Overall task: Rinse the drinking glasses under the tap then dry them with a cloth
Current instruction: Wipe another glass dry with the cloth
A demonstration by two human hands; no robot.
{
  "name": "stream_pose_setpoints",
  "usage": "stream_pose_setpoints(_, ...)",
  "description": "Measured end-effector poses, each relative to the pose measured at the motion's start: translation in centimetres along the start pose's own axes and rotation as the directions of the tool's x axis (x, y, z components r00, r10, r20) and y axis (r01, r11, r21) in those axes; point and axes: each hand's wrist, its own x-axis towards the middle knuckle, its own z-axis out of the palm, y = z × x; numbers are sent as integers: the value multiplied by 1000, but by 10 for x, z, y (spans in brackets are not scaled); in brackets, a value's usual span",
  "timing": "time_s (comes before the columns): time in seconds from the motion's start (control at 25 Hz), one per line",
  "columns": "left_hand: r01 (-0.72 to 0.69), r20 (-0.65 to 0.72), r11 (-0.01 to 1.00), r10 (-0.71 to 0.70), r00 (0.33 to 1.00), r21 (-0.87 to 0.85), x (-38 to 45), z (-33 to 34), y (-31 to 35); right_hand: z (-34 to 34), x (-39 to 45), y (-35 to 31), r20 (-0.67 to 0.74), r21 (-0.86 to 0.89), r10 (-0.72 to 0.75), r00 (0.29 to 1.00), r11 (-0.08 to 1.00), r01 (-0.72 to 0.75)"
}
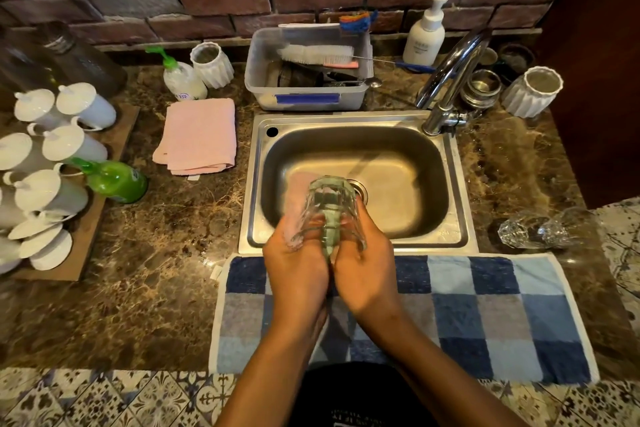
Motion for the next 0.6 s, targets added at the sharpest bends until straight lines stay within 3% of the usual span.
stream_pose_setpoints(0.08, -190, 16, 937, 194, 981, 292, 3, -10, -1, -7, 0, -2, 50, -205, -32, 998, 978, 41)
stream_pose_setpoints(0.16, -441, 182, 675, 420, 889, 591, 11, -26, -6, -15, 4, -2, 105, -547, -125, 987, 821, 162)
stream_pose_setpoints(0.2, -507, 260, 553, 465, 846, 661, 14, -29, -7, -17, 6, 0, 135, -661, -161, 978, 721, 210)
stream_pose_setpoints(0.24, -533, 298, 531, 467, 833, 659, 14, -30, -6, -17, 7, -2, 158, -706, -169, 973, 669, 231)
stream_pose_setpoints(0.28, -555, 324, 550, 464, 824, 624, 14, -29, -6, -14, 6, -3, 164, -677, -158, 974, 700, 227)
stream_pose_setpoints(0.32, -534, 317, 654, 430, 845, 536, 12, -25, -5, -12, 4, -6, 136, -546, -136, 981, 816, 189)
stream_pose_setpoints(0.36, -418, 239, 828, 350, 906, 373, 9, -19, -2, -10, 3, -10, 95, -324, -79, 992, 940, 106)
stream_pose_setpoints(0.4, -199, 153, 962, 172, 973, 185, 6, -11, -1, -9, 2, -12, 73, -73, -16, 997, 997, 21)
stream_pose_setpoints(0.44, -24, 102, 998, 17, 995, 66, 5, -6, -3, -9, 0, -12, 53, 91, 28, 998, 995, -33)
stream_pose_setpoints(0.48, 18, 83, 998, -23, 996, 60, 4, -5, -4, -11, -1, -14, 53, 110, 39, 998, 993, -45)
stream_pose_setpoints(0.52, -50, 85, 988, 38, 996, 146, 3, -7, -4, -15, -3, -17, 67, -8, 26, 997, 1000, -26)
stream_pose_setpoints(0.56, -194, 117, 942, 168, 979, 272, 2, -11, -2, -20, -4, -17, 69, -199, -8, 998, 980, 22)
stream_pose_setpoints(0.6, -385, 206, 827, 327, 922, 409, 2, -16, -2, -24, -3, -17, 83, -429, -56, 995, 899, 87)
